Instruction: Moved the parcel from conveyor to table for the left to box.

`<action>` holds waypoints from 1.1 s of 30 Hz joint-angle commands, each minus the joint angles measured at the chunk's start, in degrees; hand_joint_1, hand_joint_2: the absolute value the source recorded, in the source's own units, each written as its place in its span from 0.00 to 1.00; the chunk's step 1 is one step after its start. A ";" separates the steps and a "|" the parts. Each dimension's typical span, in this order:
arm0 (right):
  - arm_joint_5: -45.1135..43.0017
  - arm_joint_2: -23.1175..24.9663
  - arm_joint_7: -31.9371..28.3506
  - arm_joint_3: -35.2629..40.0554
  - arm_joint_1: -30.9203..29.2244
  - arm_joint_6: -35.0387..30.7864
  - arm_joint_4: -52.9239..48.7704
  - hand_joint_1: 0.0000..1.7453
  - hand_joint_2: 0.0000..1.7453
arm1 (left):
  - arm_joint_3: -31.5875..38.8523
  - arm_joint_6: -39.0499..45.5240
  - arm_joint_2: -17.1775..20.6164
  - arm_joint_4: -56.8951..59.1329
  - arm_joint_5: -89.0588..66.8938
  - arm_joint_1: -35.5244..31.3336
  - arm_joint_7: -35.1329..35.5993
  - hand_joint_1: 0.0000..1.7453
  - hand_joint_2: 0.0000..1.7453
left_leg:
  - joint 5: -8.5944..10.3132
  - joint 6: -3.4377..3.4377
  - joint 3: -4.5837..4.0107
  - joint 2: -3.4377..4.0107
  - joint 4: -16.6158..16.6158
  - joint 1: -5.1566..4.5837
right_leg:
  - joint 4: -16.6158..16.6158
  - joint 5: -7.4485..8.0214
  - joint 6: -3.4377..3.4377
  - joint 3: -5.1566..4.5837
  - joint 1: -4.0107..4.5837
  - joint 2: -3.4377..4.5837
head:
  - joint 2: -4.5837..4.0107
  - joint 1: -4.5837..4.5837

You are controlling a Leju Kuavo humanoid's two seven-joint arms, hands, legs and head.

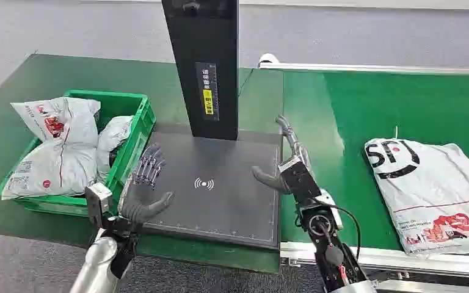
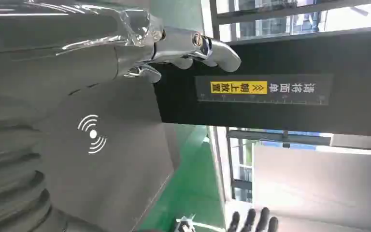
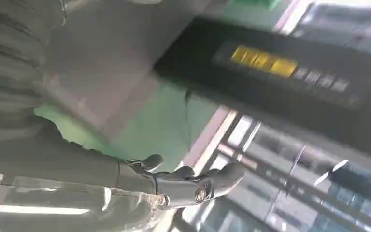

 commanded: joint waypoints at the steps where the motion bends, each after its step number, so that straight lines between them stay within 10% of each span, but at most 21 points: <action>1: 0.97 -4.50 1.27 -1.33 -5.21 -0.38 3.42 0.00 1.00 | 0.10 0.11 0.83 -0.46 -0.37 0.22 0.73 0.00 1.00 | 0.01 0.01 0.06 -0.02 -0.03 -0.01 | -0.05 0.03 0.01 0.06 -0.01 0.07 | 0.00 0.00; 18: 10.89 -15.71 9.60 -10.06 -24.44 -6.84 28.45 0.00 1.00 | 0.06 -1.30 0.75 -0.65 -1.91 -0.13 1.51 0.00 1.00 | 0.05 0.05 -0.02 -0.09 0.06 -0.07 | 0.01 0.10 0.09 0.02 -0.08 0.00 | 0.00 0.00; 28: 11.12 -16.82 10.57 -12.41 -23.55 -7.88 29.74 0.00 1.00 | -0.01 -1.19 1.02 -0.72 -1.62 0.66 1.53 0.00 1.00 | 0.02 0.04 -0.02 -0.08 0.02 -0.06 | 0.00 0.10 0.10 0.00 -0.08 0.05 | 0.00 -0.02; 33: 18.84 -20.48 21.28 -10.33 -21.51 -8.76 33.37 0.00 1.00 | 0.29 -0.87 1.66 -1.21 -1.58 1.07 1.48 0.00 1.00 | 0.04 0.04 0.01 -0.20 0.01 -0.04 | -0.04 0.10 0.10 0.06 -0.05 -0.06 | 0.00 -0.02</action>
